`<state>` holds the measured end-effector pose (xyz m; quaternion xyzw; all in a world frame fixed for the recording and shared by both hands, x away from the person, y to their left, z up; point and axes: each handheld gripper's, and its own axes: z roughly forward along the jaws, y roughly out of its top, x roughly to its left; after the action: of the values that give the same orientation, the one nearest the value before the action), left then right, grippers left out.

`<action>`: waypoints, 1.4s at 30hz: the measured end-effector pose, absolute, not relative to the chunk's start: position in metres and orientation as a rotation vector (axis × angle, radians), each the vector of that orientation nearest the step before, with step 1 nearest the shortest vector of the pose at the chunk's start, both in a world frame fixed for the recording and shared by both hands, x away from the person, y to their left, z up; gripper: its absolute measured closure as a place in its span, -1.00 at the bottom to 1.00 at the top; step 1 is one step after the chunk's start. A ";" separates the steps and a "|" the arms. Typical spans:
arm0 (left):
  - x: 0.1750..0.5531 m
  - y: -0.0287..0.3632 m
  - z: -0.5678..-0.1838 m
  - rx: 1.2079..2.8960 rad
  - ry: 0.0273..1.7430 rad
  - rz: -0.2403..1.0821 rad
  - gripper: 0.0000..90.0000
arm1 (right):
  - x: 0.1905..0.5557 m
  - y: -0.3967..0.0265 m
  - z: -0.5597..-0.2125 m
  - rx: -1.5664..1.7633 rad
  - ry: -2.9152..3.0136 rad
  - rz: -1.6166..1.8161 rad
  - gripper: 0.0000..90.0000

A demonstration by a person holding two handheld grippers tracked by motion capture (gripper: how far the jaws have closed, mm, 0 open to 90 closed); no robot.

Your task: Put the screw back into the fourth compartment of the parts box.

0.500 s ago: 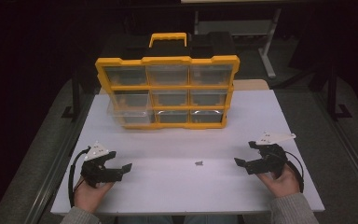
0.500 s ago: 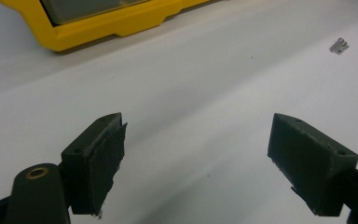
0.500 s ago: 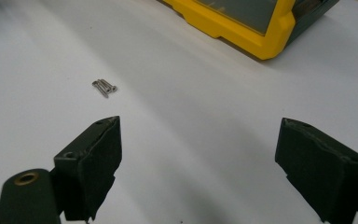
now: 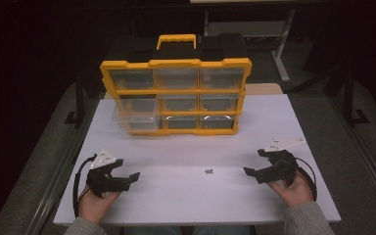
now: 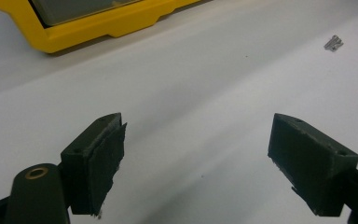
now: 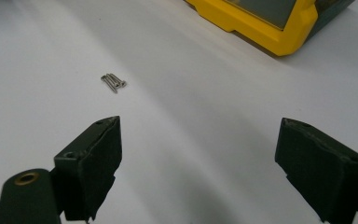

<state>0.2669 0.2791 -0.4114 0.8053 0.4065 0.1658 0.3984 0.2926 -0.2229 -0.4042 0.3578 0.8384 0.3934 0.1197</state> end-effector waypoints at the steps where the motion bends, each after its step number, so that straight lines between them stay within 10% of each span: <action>1: 0.267 0.279 -0.411 2.046 1.028 0.421 -0.60 | 0.294 -0.221 -0.402 1.031 2.460 1.158 -0.69; 16: 0.267 0.278 -0.409 2.053 1.009 0.436 -0.61 | 0.319 -0.164 -0.376 0.843 2.660 1.082 -0.54; 42: 0.267 0.278 -0.408 2.038 1.012 0.428 -0.61 | 0.364 -0.091 -0.412 0.479 2.984 0.785 0.56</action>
<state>0.2672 0.2782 -0.4082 0.8063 0.4002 0.1691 0.4015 0.3637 -0.0913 -0.4115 0.1533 0.9556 0.2516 0.0097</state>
